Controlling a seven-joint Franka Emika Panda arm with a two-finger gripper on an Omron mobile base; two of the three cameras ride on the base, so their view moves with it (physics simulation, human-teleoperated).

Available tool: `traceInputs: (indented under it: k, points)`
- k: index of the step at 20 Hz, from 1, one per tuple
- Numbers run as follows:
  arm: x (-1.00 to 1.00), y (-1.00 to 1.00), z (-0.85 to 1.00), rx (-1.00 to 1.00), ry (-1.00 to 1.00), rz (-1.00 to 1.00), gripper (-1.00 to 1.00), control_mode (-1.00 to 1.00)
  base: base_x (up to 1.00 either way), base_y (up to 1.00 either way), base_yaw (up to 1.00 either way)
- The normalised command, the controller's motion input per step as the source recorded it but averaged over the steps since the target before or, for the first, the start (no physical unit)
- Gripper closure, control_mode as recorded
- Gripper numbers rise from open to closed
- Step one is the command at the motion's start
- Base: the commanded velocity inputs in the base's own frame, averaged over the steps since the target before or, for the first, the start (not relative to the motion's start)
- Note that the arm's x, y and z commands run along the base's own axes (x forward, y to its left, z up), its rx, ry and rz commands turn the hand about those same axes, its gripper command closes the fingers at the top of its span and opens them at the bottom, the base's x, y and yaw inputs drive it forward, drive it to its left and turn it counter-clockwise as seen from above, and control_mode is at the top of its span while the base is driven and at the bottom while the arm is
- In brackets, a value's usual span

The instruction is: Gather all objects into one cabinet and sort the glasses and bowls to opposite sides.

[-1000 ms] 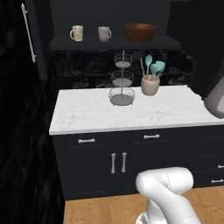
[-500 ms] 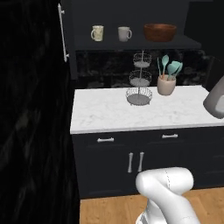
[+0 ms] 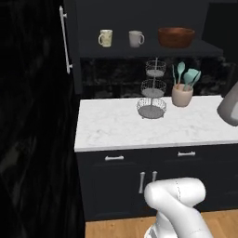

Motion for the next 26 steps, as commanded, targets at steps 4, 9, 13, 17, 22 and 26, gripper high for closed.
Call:
traceInputs:
  k: [4, 9, 13, 17, 22, 26]
  points:
    - [0.0, 0.0, 0.0, 0.0, 0.0, 0.0, 1.0, 1.0, 0.51, 0.0, 0.06]
    - [0.0, 0.0, 0.0, 0.0, 0.0, 0.0, 1.0, 1.0, 0.46, 0.0, 0.06]
    - [0.0, 0.0, 0.0, 0.0, 0.0, 0.0, 1.0, 1.0, 0.4, 0.0, 0.06]
    - [0.0, 0.0, 0.0, 0.0, 0.0, 0.0, 1.0, 1.0, 0.47, 0.0, 0.05]
    - [0.0, 0.0, 0.0, 0.0, 0.0, 0.0, 1.0, 1.0, 0.59, 0.0, 0.03]
    - [0.0, 0.0, 0.0, 0.0, 0.0, 0.0, 1.0, 1.0, 0.5, 0.0, 0.03]
